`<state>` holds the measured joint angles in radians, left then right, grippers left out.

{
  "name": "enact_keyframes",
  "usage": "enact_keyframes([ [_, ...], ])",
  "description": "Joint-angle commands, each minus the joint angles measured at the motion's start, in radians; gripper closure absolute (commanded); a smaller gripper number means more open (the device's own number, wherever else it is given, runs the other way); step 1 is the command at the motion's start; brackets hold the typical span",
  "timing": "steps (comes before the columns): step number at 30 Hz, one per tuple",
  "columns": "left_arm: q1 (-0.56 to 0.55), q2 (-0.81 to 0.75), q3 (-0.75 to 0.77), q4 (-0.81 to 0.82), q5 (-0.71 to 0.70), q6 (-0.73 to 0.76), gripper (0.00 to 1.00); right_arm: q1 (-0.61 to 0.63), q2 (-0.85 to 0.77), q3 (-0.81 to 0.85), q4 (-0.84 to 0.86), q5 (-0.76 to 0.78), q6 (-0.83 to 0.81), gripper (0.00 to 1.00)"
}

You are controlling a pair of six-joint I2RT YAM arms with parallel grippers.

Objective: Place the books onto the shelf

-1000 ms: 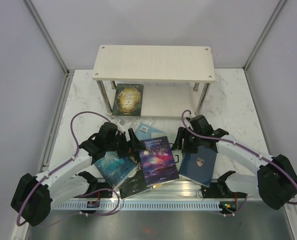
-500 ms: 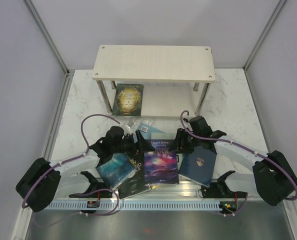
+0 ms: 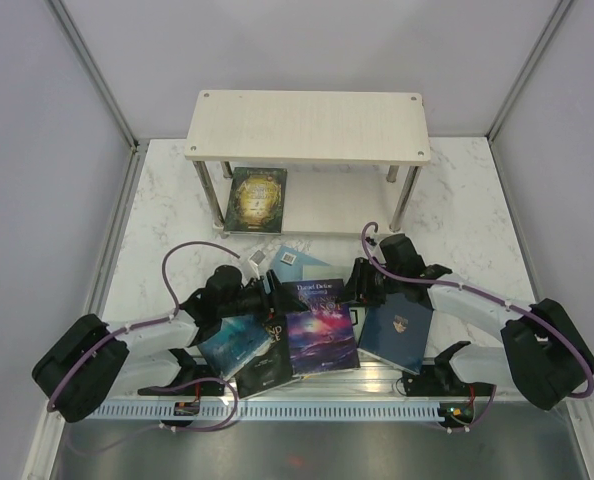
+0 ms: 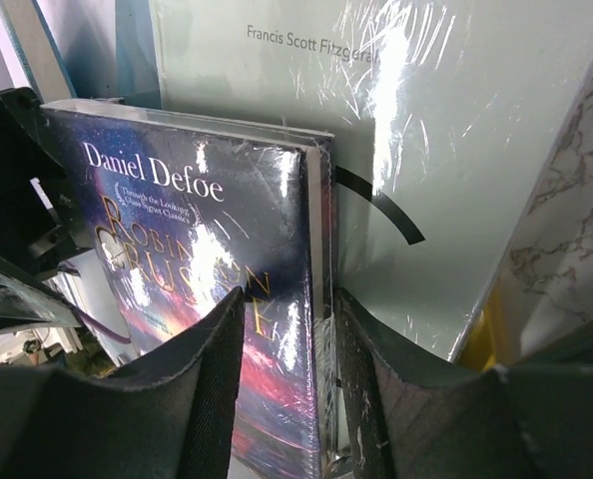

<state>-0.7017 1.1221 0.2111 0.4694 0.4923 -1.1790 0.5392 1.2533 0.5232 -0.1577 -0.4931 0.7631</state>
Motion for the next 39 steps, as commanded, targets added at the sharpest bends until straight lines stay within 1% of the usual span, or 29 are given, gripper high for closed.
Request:
enact_keyframes([
  [1, -0.024, 0.024, 0.008, 0.209, 0.074, -0.059, 0.32, 0.008, 0.032, -0.046, 0.015, 0.001, 0.001, 0.54],
  [4, -0.038, 0.030, 0.020, 0.213, 0.071, -0.057, 0.38, 0.008, 0.029, -0.051, 0.020, -0.002, 0.005, 0.55],
  [5, -0.039, 0.031, 0.024, 0.218, 0.074, -0.057, 0.46, 0.008, 0.025, -0.052, 0.023, -0.004, 0.005, 0.55],
  [7, -0.044, 0.033, 0.022, 0.248, 0.074, -0.059, 0.55, 0.008, 0.020, -0.055, 0.026, -0.007, 0.008, 0.55],
  [8, -0.045, 0.031, 0.020, 0.262, 0.080, -0.067, 0.70, 0.008, 0.011, -0.057, 0.033, -0.012, 0.013, 0.55],
  [10, -0.045, 0.031, 0.014, 0.314, 0.089, -0.077, 0.96, 0.008, -0.006, -0.060, 0.046, -0.028, 0.016, 0.53],
  [12, -0.047, 0.013, 0.017, 0.310, 0.094, -0.088, 0.98, 0.008, -0.041, -0.054, 0.050, -0.036, 0.022, 0.47],
  [13, -0.045, -0.005, 0.034, 0.249, 0.086, -0.073, 0.98, 0.008, -0.058, -0.045, 0.047, -0.038, 0.025, 0.25],
  [14, -0.045, -0.052, 0.049, 0.182, 0.072, -0.056, 0.98, 0.007, -0.098, -0.039, 0.031, -0.033, 0.033, 0.12],
  [15, -0.042, -0.088, 0.069, 0.108, 0.059, -0.032, 0.98, 0.008, -0.116, -0.031, 0.018, -0.029, 0.036, 0.03],
  [16, -0.039, -0.119, 0.111, -0.051, 0.045, 0.022, 0.98, 0.008, -0.138, -0.017, 0.008, -0.022, 0.039, 0.02],
  [17, -0.026, -0.149, 0.128, -0.110, 0.023, 0.042, 0.98, 0.010, -0.173, -0.011, -0.006, -0.019, 0.045, 0.02],
  [18, -0.009, -0.212, 0.138, -0.151, 0.025, 0.053, 0.98, 0.008, -0.190, -0.006, -0.014, -0.021, 0.054, 0.02],
  [19, 0.013, -0.237, 0.146, -0.184, 0.054, 0.059, 0.98, 0.008, -0.205, -0.002, -0.013, -0.025, 0.062, 0.02],
  [20, 0.068, -0.266, 0.148, -0.195, 0.074, 0.055, 0.98, 0.008, -0.231, -0.002, -0.014, -0.038, 0.068, 0.02],
  [22, 0.132, -0.333, 0.149, -0.209, 0.121, 0.033, 0.98, 0.010, -0.253, 0.001, -0.014, -0.045, 0.090, 0.02],
  [23, 0.193, -0.353, 0.149, -0.210, 0.165, 0.022, 0.98, 0.008, -0.270, 0.003, -0.013, -0.053, 0.093, 0.02],
  [25, 0.238, -0.395, 0.154, -0.190, 0.202, -0.016, 0.98, 0.010, -0.281, 0.009, -0.011, -0.067, 0.111, 0.02],
  [26, 0.266, -0.400, 0.154, -0.146, 0.230, -0.034, 0.98, 0.008, -0.291, 0.011, 0.000, -0.074, 0.120, 0.02],
  [29, 0.280, -0.395, 0.145, -0.025, 0.270, -0.120, 0.98, 0.008, -0.292, 0.018, 0.055, -0.114, 0.160, 0.02],
  [30, 0.280, -0.390, 0.142, 0.051, 0.270, -0.140, 0.98, 0.008, -0.290, 0.014, 0.078, -0.145, 0.174, 0.02],
  [32, 0.281, -0.369, 0.128, 0.135, 0.272, -0.203, 0.98, 0.008, -0.287, 0.008, 0.150, -0.169, 0.223, 0.02],
  [33, 0.281, -0.360, 0.119, 0.241, 0.272, -0.230, 0.98, 0.008, -0.285, -0.002, 0.180, -0.179, 0.240, 0.02],
  [34, 0.283, -0.346, 0.096, 0.314, 0.267, -0.295, 0.98, 0.008, -0.285, -0.005, 0.217, -0.196, 0.261, 0.02],
  [36, 0.286, -0.311, 0.077, 0.421, 0.261, -0.353, 0.98, 0.008, -0.285, -0.014, 0.240, -0.206, 0.278, 0.02],
  [37, 0.289, -0.302, 0.067, 0.507, 0.253, -0.396, 0.98, 0.008, -0.288, -0.018, 0.251, -0.211, 0.286, 0.02],
  [38, 0.292, -0.292, 0.063, 0.534, 0.250, -0.412, 0.98, 0.008, -0.292, -0.023, 0.273, -0.222, 0.301, 0.03],
  [39, 0.294, -0.277, 0.065, 0.554, 0.249, -0.419, 0.98, 0.008, -0.293, -0.026, 0.274, -0.223, 0.304, 0.06],
])
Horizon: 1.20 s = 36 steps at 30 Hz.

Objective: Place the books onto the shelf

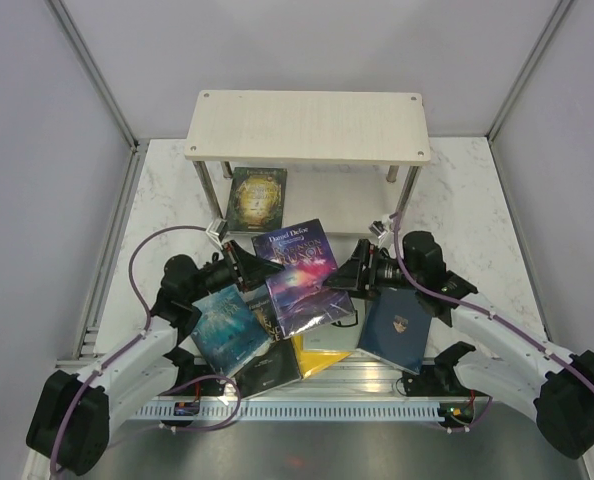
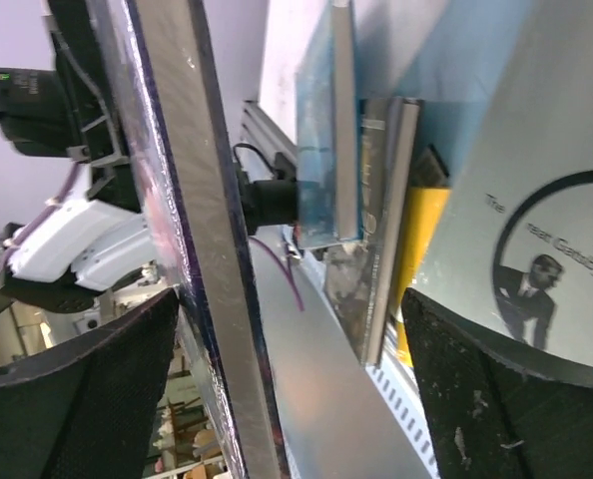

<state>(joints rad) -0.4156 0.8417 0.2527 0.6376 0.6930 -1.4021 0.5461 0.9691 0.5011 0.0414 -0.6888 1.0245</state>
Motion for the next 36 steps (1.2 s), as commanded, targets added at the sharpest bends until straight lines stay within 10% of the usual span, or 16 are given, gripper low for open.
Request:
enact_keyframes([
  [1, 0.009, 0.008, 0.026, 0.401, 0.049, -0.205, 0.98, 0.002, -0.013, -0.007, 0.075, -0.026, 0.045, 0.08],
  [14, 0.020, 0.069, 0.100, 0.190, 0.112, -0.115, 0.97, 0.002, -0.035, -0.006, 0.164, -0.077, 0.082, 1.00],
  [18, 0.020, 0.024, 0.348, -0.585, -0.026, 0.298, 0.87, 0.002, -0.020, 0.019, 0.089, -0.002, 0.057, 1.00],
  [22, 0.029, -0.001, 0.537, -1.086, -0.299, 0.509, 0.53, 0.002, 0.017, 0.036, 0.081, 0.084, 0.100, 1.00],
  [26, 0.032, -0.035, 0.622, -1.272, -0.426, 0.581, 0.24, 0.002, 0.066, 0.094, 0.129, 0.149, 0.143, 1.00],
  [36, 0.032, -0.170, 0.711, -1.483, -0.549, 0.624, 0.13, 0.002, 0.241, 0.172, 0.405, 0.190, 0.296, 1.00],
])
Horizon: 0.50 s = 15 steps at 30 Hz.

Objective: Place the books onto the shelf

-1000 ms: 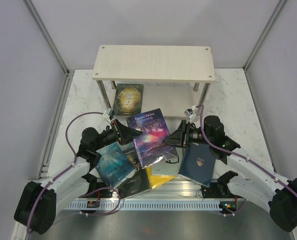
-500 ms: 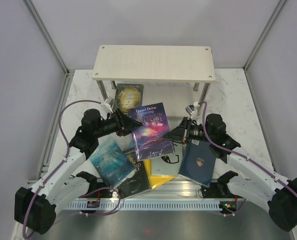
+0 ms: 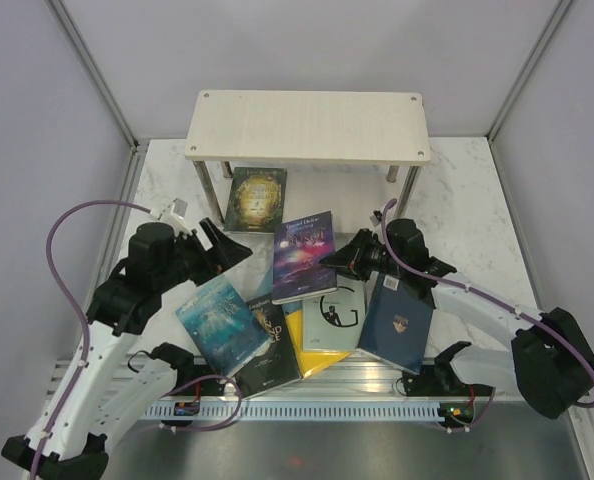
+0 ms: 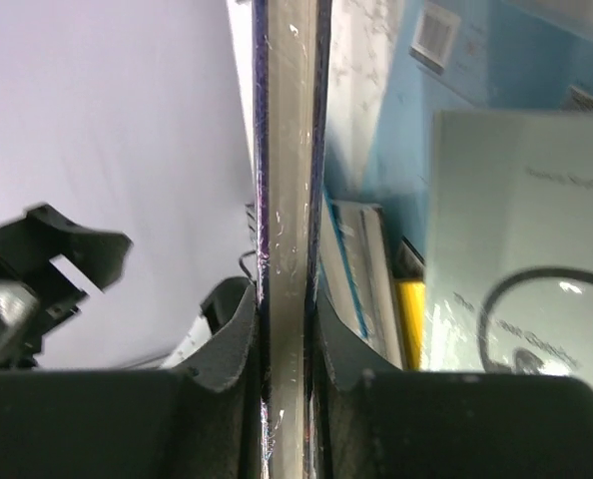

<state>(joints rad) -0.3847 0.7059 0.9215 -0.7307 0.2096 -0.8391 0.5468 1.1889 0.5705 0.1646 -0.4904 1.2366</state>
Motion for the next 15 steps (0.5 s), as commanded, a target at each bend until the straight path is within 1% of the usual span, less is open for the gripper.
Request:
enact_keyframes([
  [1, 0.001, -0.057, 0.043, -0.125, -0.065, 0.063, 0.13, 0.001, 0.037, 0.107, 0.333, -0.014, 0.098, 1.00],
  [6, 0.001, -0.112, 0.039, -0.188, -0.067, 0.058, 0.13, 0.001, 0.110, 0.149, 0.418, -0.013, 0.119, 1.00],
  [9, 0.001, -0.146, 0.028, -0.206, -0.067, 0.046, 0.13, 0.001, 0.161, 0.181, 0.434, 0.010, 0.123, 1.00],
  [15, 0.001, -0.190, -0.004, -0.222, -0.053, 0.029, 0.14, 0.007, 0.322, 0.230, 0.564, 0.065, 0.172, 1.00],
])
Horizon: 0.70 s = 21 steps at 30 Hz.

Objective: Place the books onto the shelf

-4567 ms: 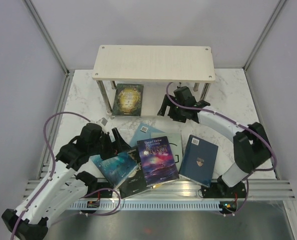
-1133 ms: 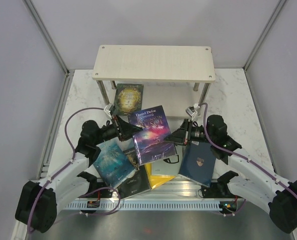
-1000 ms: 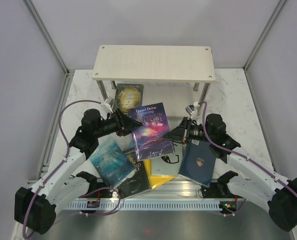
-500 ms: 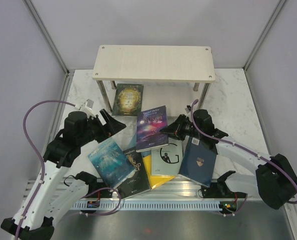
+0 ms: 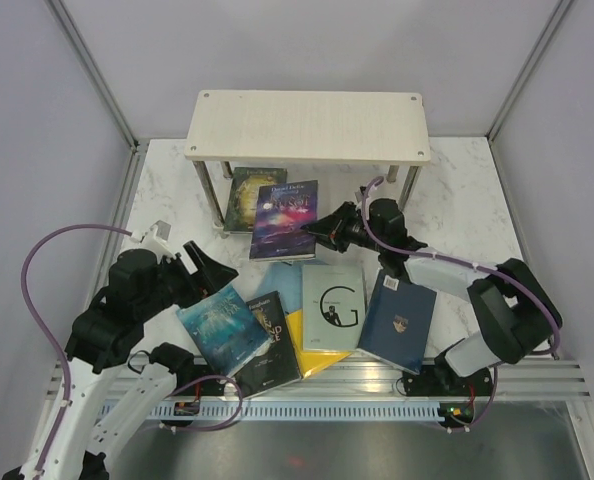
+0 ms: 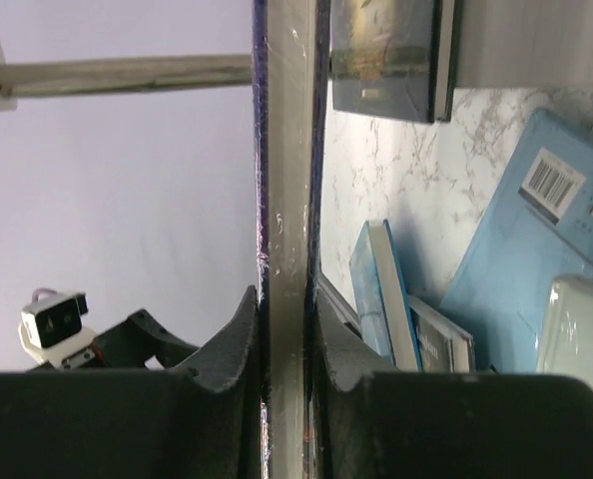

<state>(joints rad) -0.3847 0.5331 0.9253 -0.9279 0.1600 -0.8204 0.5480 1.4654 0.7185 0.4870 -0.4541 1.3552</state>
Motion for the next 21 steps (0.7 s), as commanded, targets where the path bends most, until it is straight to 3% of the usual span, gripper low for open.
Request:
enact_keyframes([
  [1, 0.001, -0.019, -0.011, -0.026, -0.002, 0.012, 0.14, 0.006, 0.065, 0.090, 0.268, 0.037, 0.059, 1.00],
  [9, 0.000, -0.031, 0.013, -0.061, 0.007, 0.020, 0.14, 0.009, 0.265, 0.255, 0.297, 0.107, 0.042, 1.00],
  [16, 0.001, -0.044, 0.035, -0.107, -0.002, 0.036, 0.14, 0.009, 0.406, 0.433, 0.092, 0.118, -0.080, 1.00],
  [21, 0.001, -0.047, 0.044, -0.118, -0.013, 0.043, 0.14, 0.010, 0.515, 0.521, 0.033, 0.108, -0.116, 1.00],
])
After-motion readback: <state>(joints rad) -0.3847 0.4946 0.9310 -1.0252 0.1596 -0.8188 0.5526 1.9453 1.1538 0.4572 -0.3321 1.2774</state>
